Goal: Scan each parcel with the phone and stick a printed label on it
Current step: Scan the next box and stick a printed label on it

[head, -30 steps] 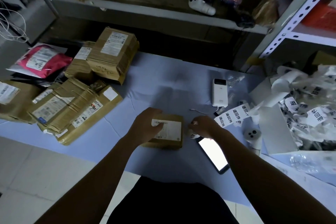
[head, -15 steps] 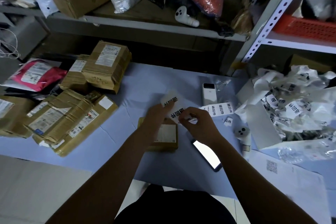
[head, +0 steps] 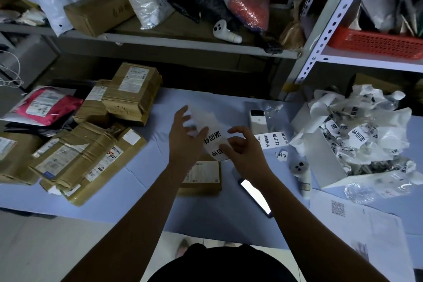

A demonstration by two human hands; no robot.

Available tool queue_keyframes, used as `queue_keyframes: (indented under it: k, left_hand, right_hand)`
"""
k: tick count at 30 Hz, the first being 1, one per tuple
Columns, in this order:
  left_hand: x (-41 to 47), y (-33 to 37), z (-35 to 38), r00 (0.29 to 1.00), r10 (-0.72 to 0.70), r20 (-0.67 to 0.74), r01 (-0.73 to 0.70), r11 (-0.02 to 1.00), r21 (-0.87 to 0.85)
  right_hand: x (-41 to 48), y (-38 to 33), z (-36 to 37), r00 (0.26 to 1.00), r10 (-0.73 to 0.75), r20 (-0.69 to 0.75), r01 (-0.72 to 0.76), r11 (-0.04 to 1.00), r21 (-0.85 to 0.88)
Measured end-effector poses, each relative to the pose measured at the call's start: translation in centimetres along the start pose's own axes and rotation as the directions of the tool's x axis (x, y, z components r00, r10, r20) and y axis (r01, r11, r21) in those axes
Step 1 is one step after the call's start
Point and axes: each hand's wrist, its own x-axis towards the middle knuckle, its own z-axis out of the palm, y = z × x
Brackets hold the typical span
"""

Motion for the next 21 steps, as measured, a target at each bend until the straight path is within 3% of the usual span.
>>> queue_keyframes:
  k: [2, 5, 8, 21]
  left_hand:
    - [-0.6, -0.3, -0.1, 0.981, 0.195, -0.023, -0.187, 0.965, 0.185]
    - [-0.7, -0.7, -0.1, 0.918, 0.334, 0.215, -0.375, 0.906, 0.196]
    - [-0.8, -0.8, 0.0, 0.898, 0.27, 0.348, -0.334, 0.932, 0.139]
    - [0.7, -0.3, -0.8, 0.948, 0.134, 0.288, -0.185, 0.97, 0.158]
  right_hand:
    - [0.3, -0.1, 0.3, 0.999, -0.016, -0.03, 0.016, 1.0, -0.001]
    - [0.6, -0.1, 0.6, 0.994, -0.082, -0.067, 0.079, 0.996, -0.037]
    - [0.8, 0.1, 0.7, 0.99, -0.132, -0.044, 0.129, 0.989, -0.079]
    - [1.9, -0.5, 1.2, 0.975, -0.218, -0.043, 0.204, 0.955, -0.214]
